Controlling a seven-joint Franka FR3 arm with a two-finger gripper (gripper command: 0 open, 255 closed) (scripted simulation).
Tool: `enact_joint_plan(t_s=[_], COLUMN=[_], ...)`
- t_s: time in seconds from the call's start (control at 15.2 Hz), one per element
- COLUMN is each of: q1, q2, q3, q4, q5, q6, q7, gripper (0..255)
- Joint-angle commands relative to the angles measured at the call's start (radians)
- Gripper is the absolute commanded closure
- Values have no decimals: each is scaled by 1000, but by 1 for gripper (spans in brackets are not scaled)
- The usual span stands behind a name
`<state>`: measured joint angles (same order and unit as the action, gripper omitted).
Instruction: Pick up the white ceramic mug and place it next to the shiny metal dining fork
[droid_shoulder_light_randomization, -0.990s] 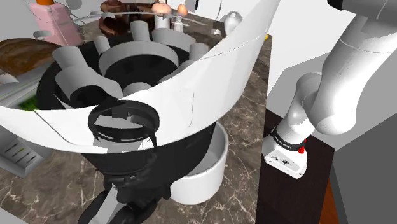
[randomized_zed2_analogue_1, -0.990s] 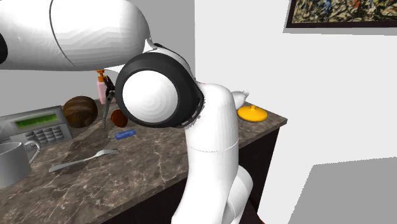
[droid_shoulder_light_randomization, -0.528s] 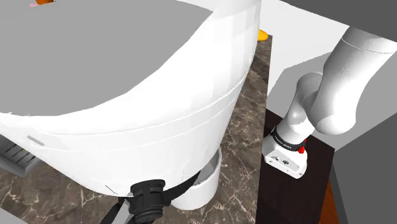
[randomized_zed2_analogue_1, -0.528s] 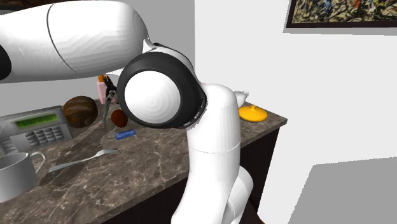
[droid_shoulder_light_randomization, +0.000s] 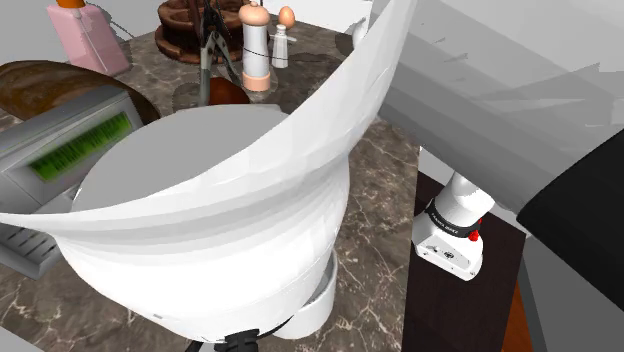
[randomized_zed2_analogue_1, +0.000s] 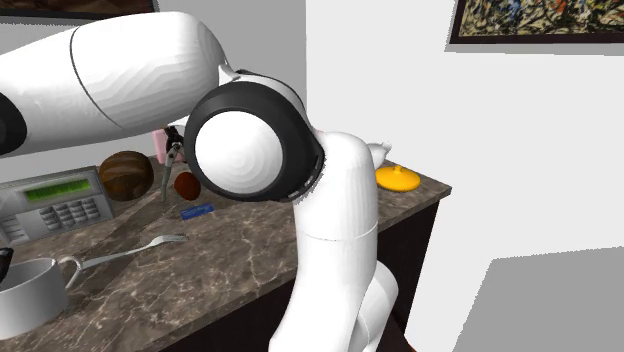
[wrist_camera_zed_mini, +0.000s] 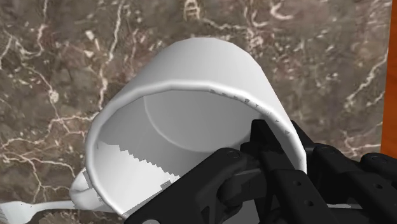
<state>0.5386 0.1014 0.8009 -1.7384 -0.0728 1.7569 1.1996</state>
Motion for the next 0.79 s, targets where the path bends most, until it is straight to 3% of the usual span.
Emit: enact_joint_plan(t_s=[0.0,0.4,0.46,0.73], q1=[-2,-1,-1,-1], q2=[-4,-4,-4,-4], q3=[0,0,0,0], q4=[-13,-13,-13,-13], q5=[2,2,2,2], q6=[11,11,11,11], q7=[-2,-1,-1,-1], gripper=[255,255,0,0])
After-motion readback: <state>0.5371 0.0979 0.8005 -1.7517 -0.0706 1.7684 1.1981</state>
